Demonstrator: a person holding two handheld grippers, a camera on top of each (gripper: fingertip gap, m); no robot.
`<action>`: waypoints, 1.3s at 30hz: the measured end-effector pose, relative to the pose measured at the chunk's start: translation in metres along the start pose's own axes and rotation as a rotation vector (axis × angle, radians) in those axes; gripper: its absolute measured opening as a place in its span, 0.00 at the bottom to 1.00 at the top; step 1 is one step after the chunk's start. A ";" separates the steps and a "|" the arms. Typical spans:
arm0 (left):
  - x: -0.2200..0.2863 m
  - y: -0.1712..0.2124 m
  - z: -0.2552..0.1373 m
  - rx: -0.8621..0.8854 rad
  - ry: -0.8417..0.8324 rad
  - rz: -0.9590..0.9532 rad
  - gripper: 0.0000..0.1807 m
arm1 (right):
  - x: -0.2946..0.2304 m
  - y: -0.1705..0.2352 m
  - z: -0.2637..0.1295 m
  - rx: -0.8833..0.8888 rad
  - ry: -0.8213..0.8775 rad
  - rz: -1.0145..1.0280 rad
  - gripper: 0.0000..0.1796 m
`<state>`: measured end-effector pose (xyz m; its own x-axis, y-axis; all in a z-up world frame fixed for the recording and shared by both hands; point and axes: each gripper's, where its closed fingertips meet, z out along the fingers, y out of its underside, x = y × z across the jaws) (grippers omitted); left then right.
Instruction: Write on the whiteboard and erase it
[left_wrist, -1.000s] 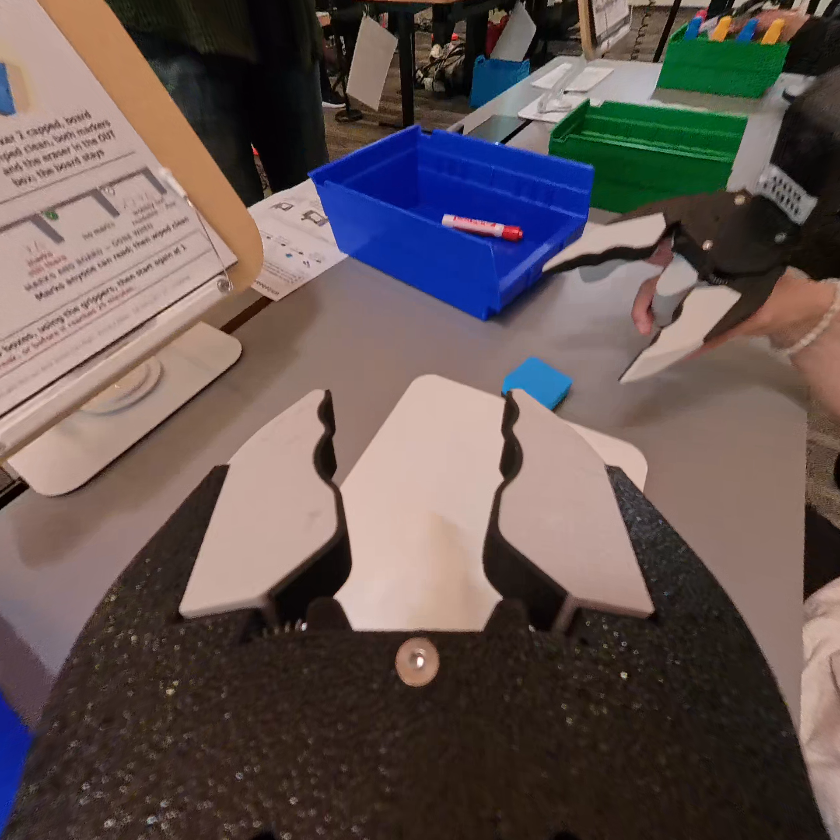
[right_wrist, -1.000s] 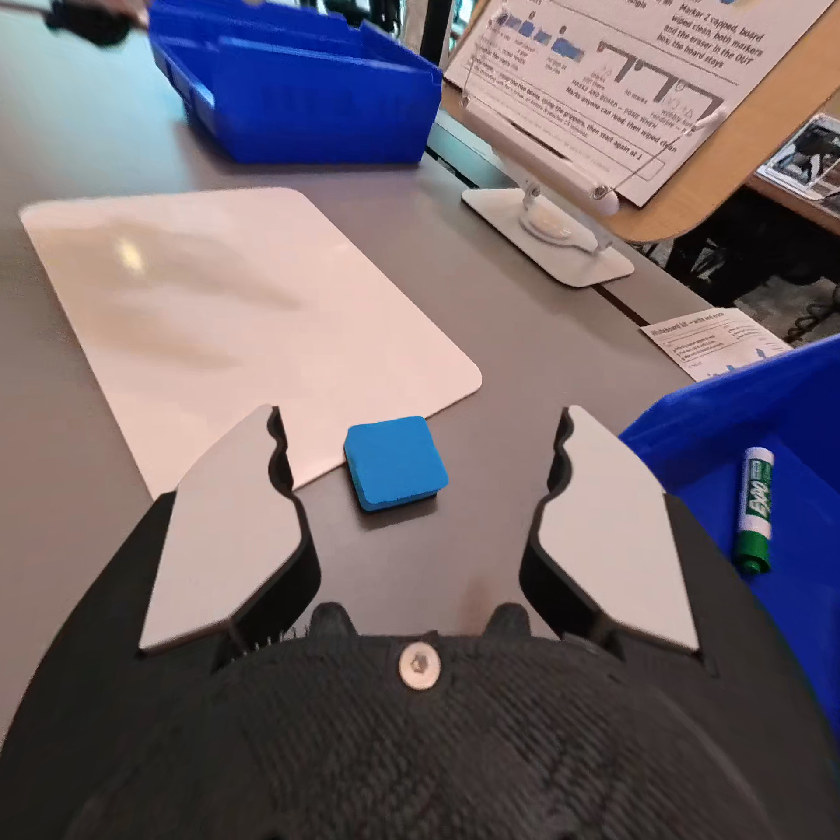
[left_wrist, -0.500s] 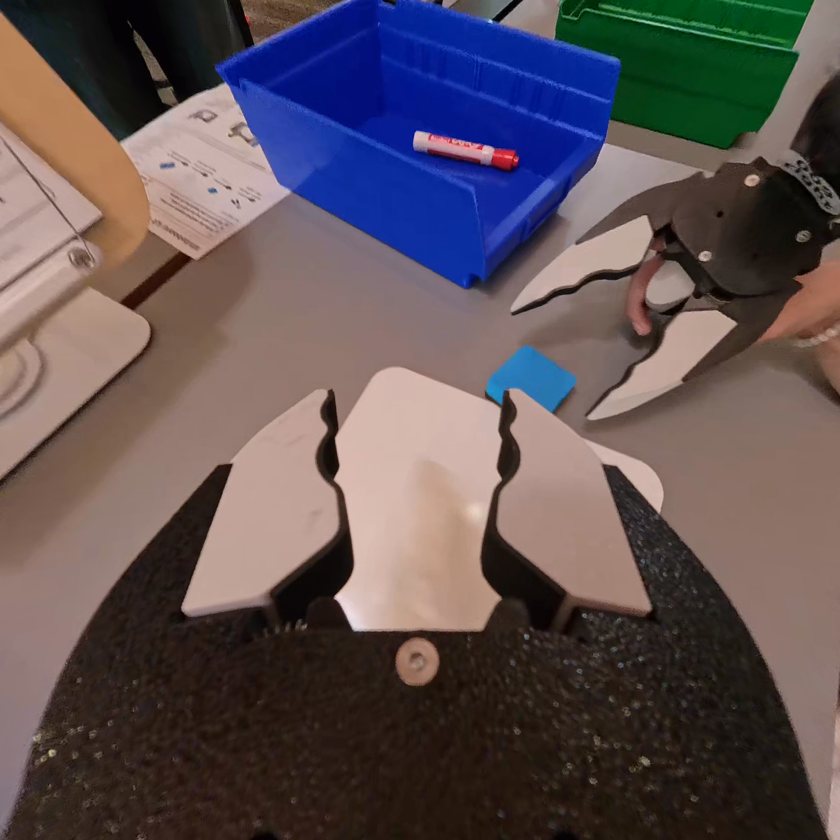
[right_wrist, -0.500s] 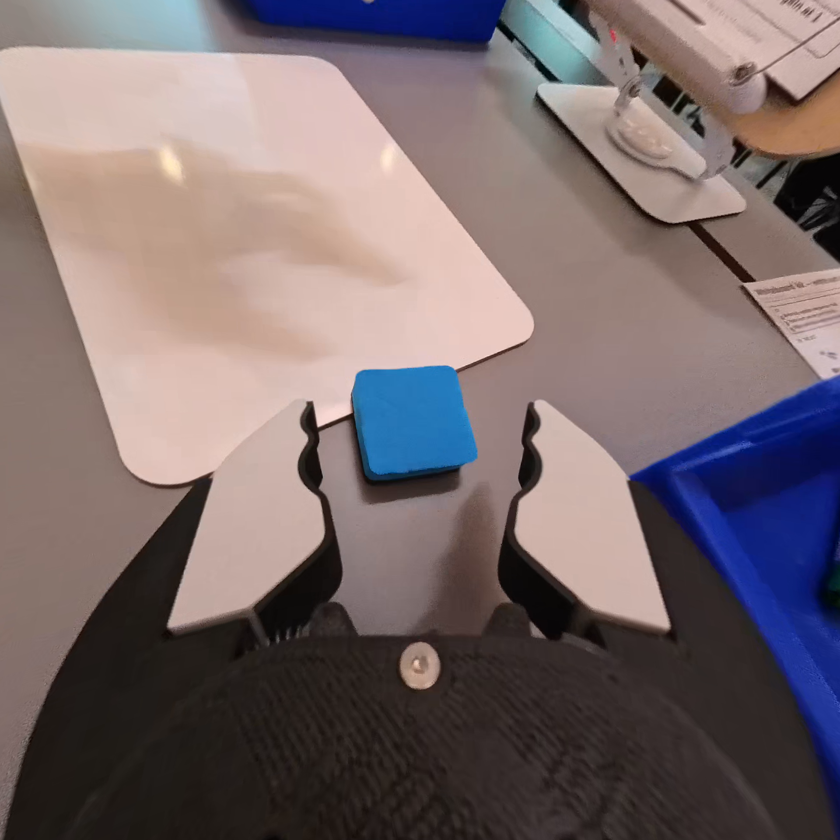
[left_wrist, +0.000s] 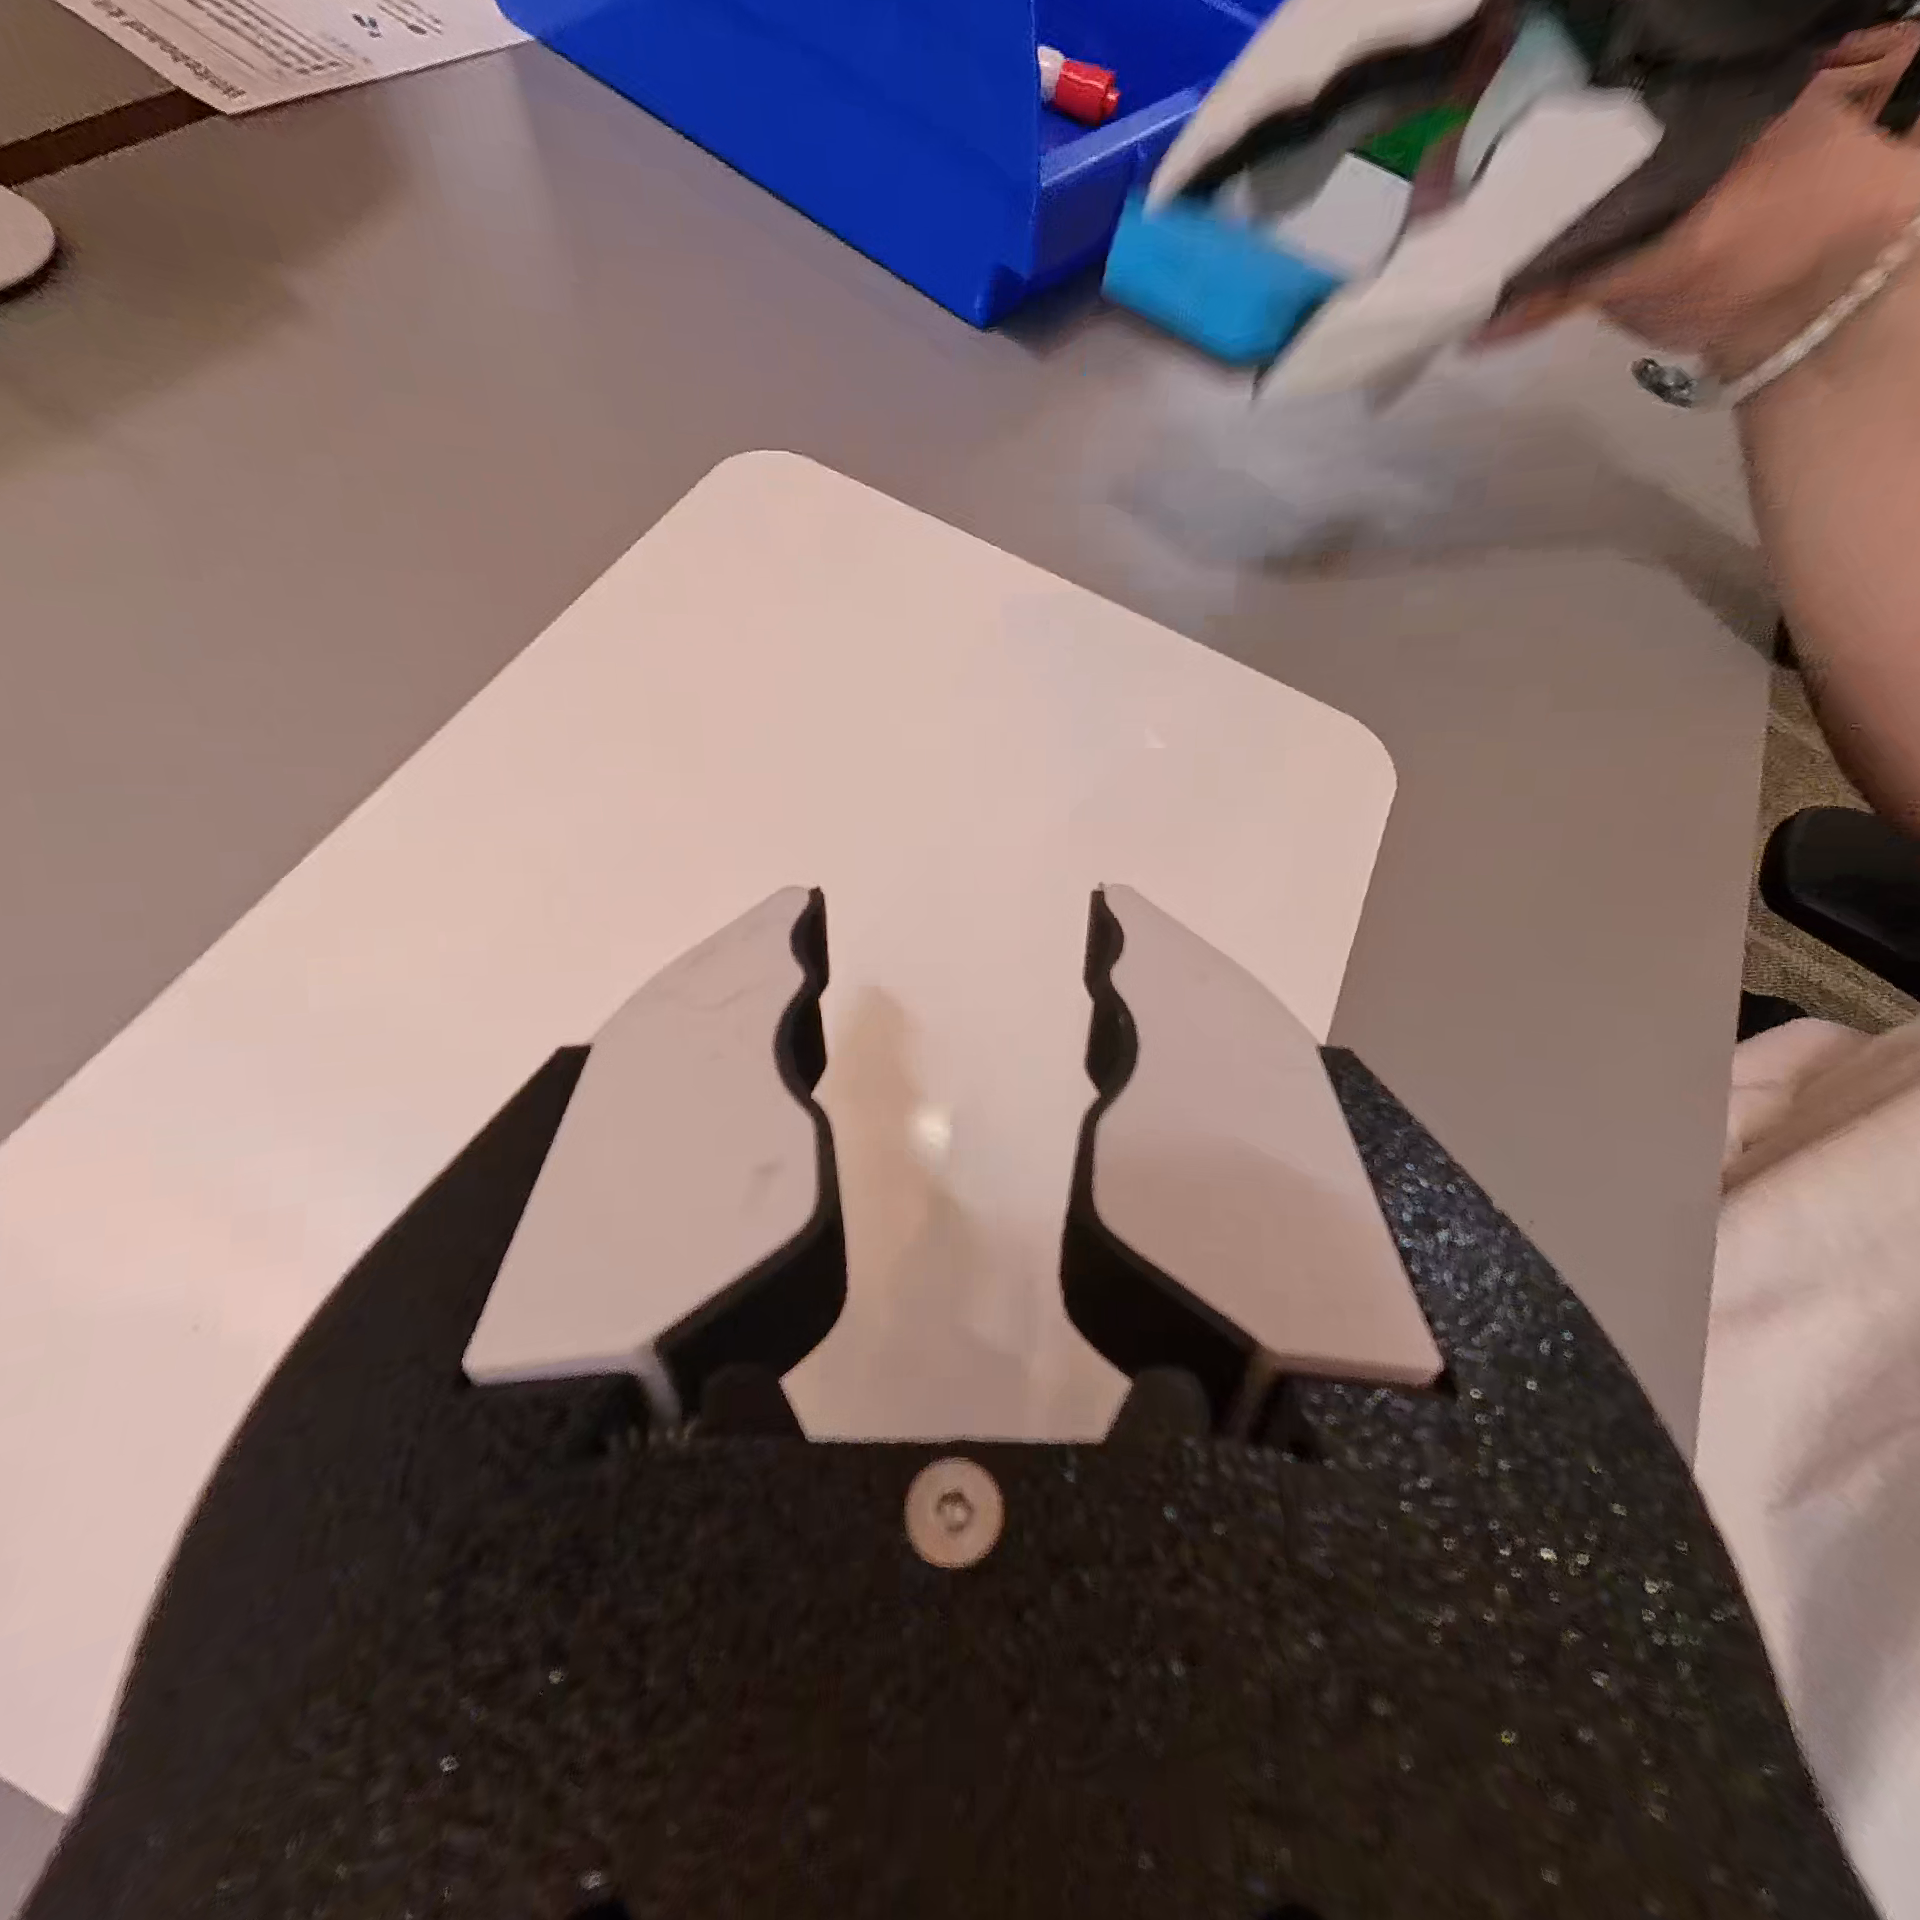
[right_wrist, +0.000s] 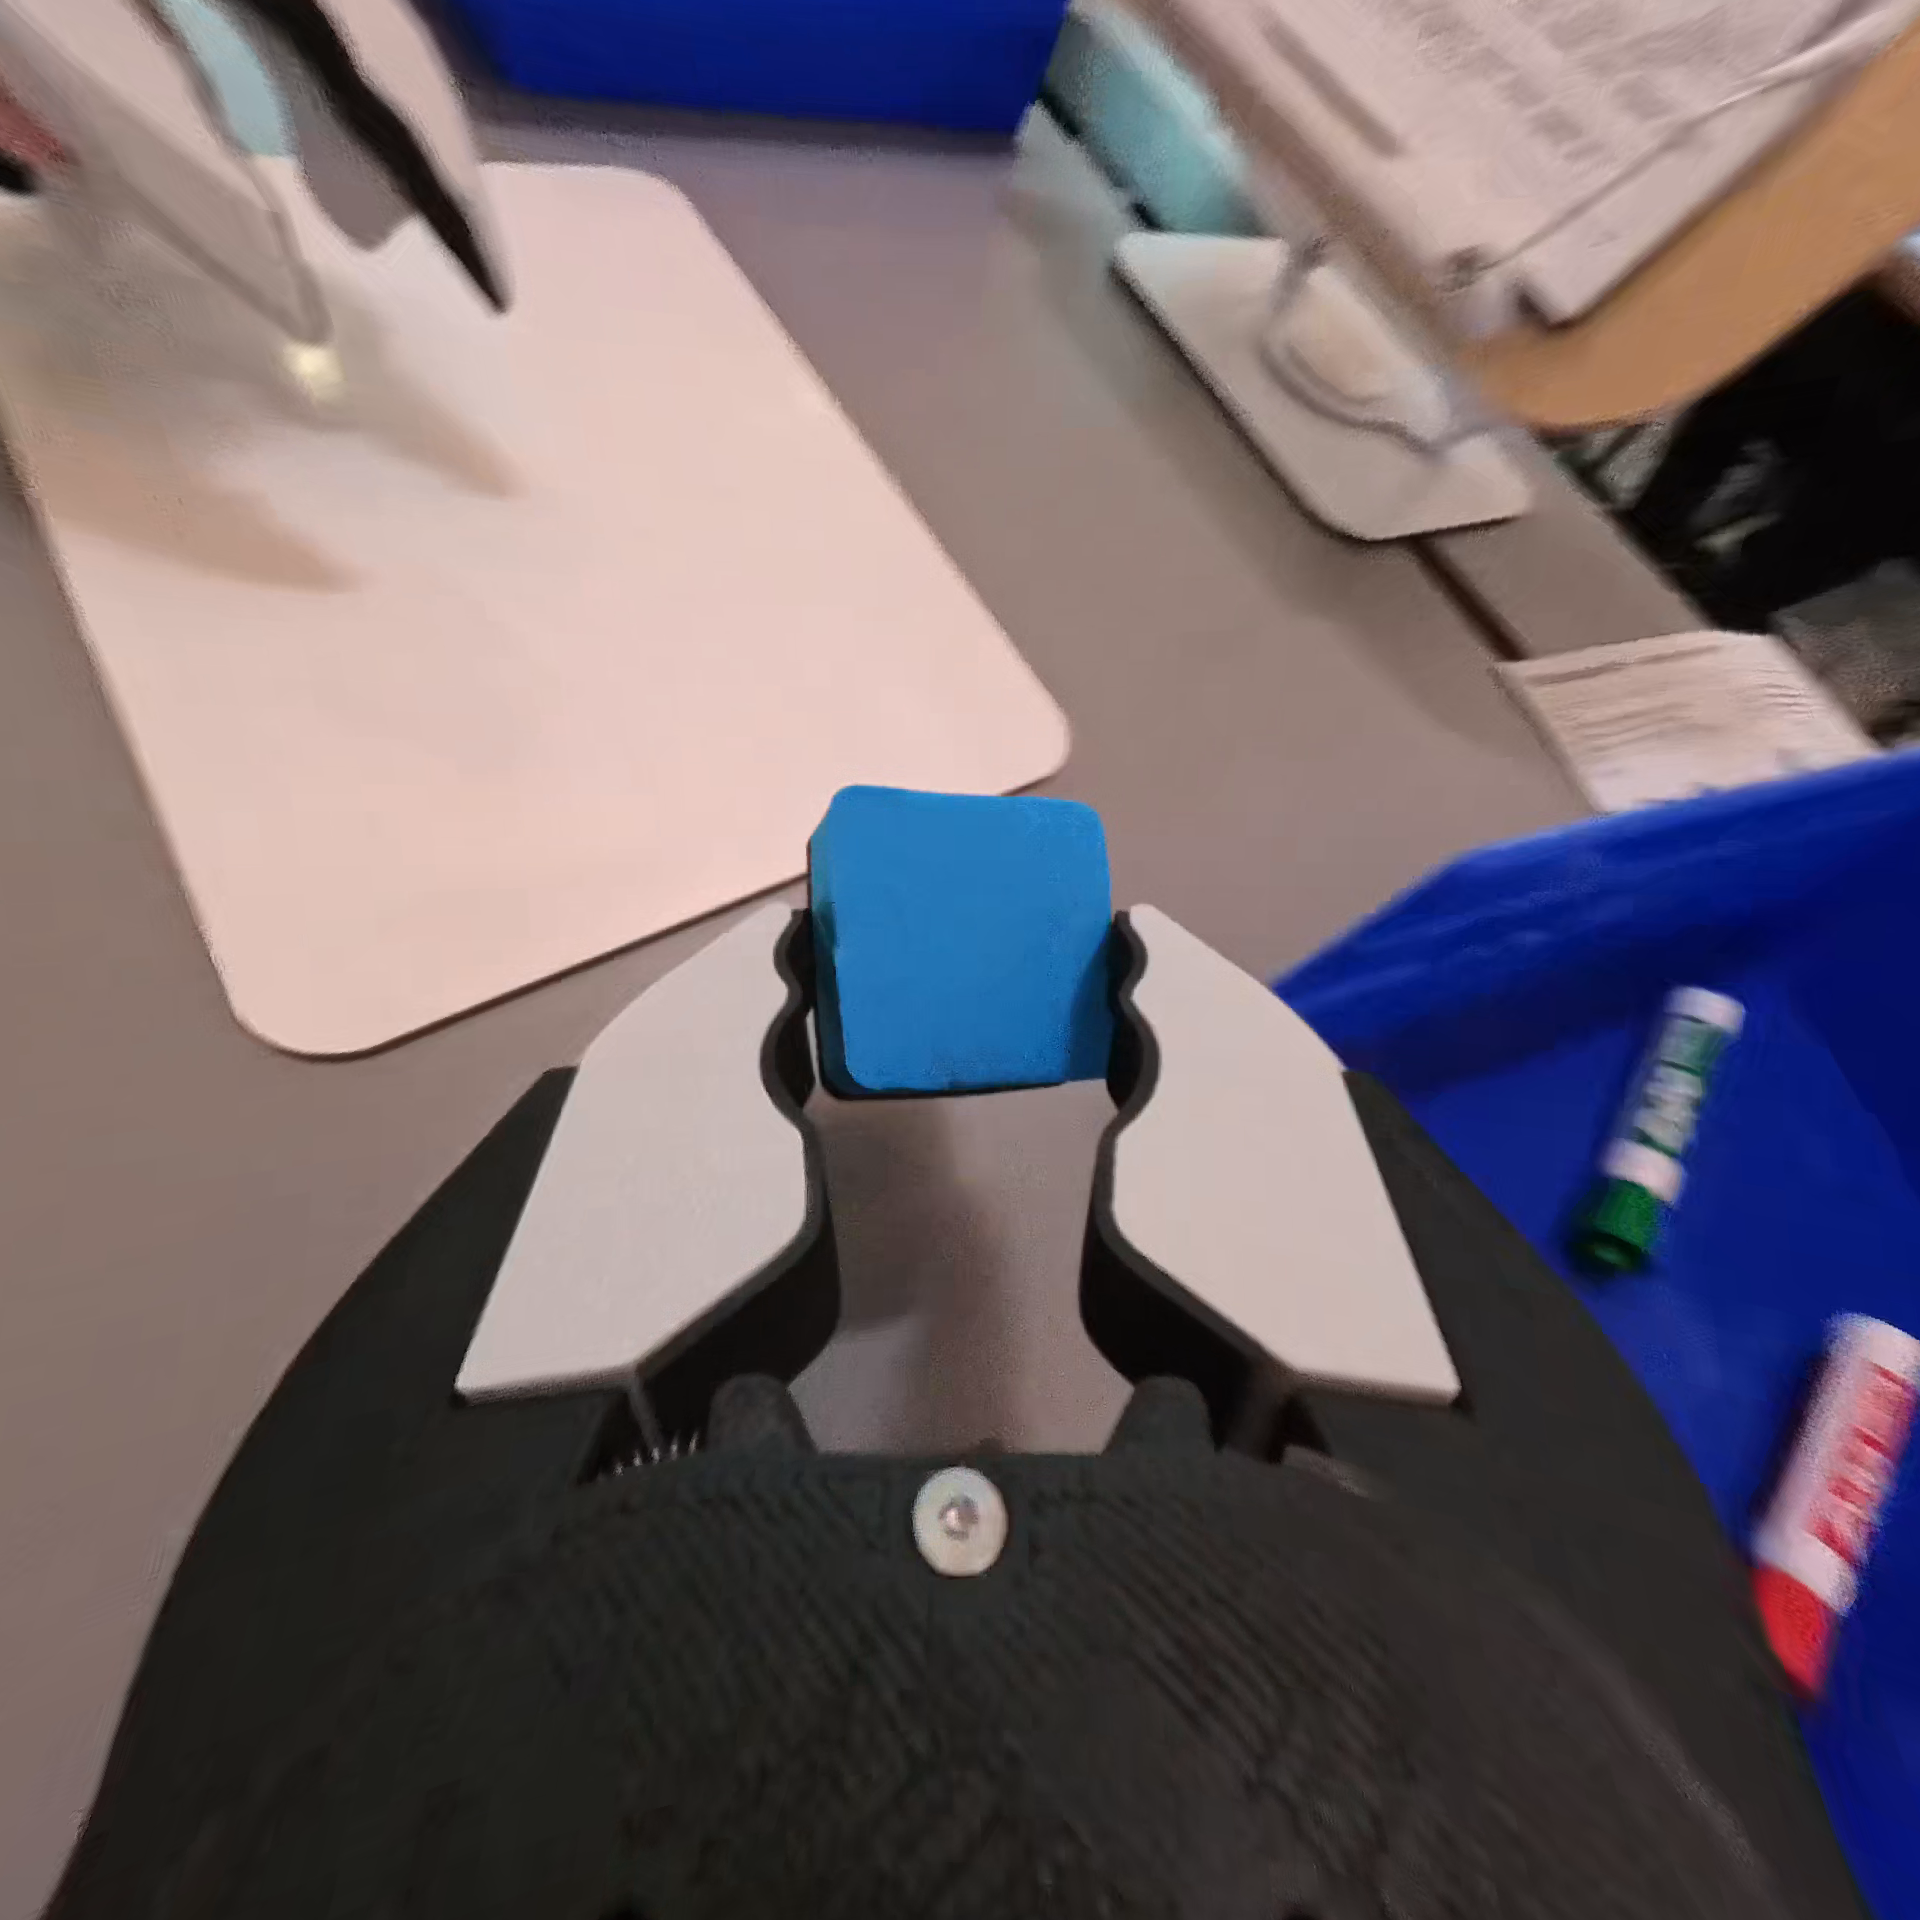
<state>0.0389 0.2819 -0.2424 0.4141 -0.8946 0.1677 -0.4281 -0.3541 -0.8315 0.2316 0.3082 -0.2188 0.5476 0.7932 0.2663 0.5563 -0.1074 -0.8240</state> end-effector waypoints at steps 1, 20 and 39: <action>0.002 0.000 0.000 0.005 0.003 -0.001 0.26 | 0.024 -0.005 -0.016 0.010 0.102 0.004 0.31; 0.010 -0.138 0.074 0.111 -0.044 -0.007 0.40 | 0.158 0.090 -0.013 -0.452 0.336 0.393 0.32; -0.081 -0.202 0.277 -0.531 -0.240 -0.281 0.46 | 0.098 0.069 -0.114 -0.369 0.522 0.355 0.59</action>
<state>0.3145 0.5017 -0.2349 0.7104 -0.6838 0.1664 -0.5907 -0.7079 -0.3872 0.3948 0.3101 -0.1929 0.9094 0.2939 0.2944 0.4142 -0.5730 -0.7072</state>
